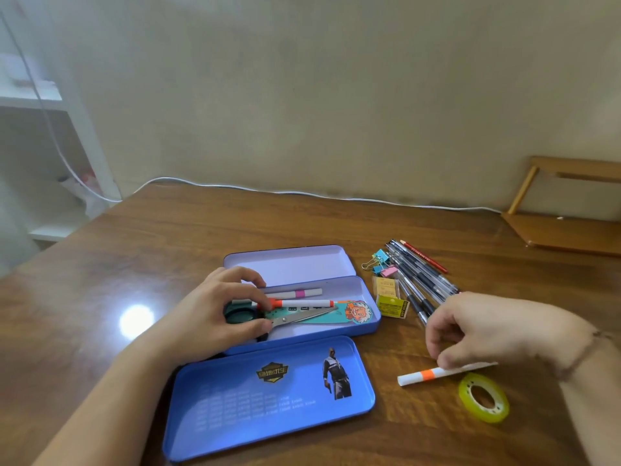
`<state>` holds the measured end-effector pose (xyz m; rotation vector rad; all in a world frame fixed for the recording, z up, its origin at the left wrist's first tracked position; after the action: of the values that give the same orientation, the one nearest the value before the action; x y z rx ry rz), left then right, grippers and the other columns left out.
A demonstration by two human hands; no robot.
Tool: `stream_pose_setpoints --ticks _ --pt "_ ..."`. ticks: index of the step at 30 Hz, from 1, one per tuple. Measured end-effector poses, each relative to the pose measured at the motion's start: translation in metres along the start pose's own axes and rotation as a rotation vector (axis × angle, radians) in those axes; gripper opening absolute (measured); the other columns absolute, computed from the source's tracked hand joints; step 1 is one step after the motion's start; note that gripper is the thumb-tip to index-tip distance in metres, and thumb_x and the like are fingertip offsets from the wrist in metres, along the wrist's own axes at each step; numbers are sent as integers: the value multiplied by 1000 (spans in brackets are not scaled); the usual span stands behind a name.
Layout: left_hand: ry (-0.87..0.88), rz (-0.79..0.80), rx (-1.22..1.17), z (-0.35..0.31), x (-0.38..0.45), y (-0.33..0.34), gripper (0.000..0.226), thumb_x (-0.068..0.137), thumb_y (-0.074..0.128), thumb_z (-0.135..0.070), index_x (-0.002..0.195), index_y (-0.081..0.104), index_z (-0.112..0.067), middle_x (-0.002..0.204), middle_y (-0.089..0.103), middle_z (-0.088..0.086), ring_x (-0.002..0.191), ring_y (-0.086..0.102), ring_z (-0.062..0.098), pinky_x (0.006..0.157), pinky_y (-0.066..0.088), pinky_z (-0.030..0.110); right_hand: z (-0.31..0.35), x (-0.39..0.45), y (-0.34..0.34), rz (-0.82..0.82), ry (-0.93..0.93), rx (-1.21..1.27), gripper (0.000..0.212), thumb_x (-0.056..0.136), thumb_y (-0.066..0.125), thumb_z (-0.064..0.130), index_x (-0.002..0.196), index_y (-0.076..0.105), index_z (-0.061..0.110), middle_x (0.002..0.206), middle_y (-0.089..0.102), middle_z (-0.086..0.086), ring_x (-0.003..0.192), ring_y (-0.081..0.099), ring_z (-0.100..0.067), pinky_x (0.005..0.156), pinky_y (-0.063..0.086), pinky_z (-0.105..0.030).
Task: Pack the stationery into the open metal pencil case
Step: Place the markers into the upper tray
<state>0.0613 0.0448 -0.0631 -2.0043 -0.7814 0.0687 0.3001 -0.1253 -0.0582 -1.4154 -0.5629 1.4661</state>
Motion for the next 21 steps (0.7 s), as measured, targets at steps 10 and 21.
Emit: stream_pose_setpoints --ticks 10,21 --pt "1 57 33 2 0 9 37 74 57 -69 104 69 -50 128 43 -30 122 35 0 104 34 34 14 -19 7 85 14 -129 28 66 76 50 89 60 45 88 65 17 75 58 -2 65 48 -23" --pt "-40 105 103 6 0 13 49 76 48 -76 121 56 -58 128 42 -33 128 30 -2 110 23 41 46 -21 -13 -74 -274 135 5 90 60 36 91 54 34 88 66 13 76 58 -8 73 50 -32"
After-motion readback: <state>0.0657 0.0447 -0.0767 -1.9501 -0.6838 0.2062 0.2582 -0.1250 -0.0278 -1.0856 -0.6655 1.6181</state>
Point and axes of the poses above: each hand's wrist, its own x-axis towards the middle knuckle, its own y-axis out of the palm, z = x × y, the point moved 9 cm from there along x, towards the middle knuckle
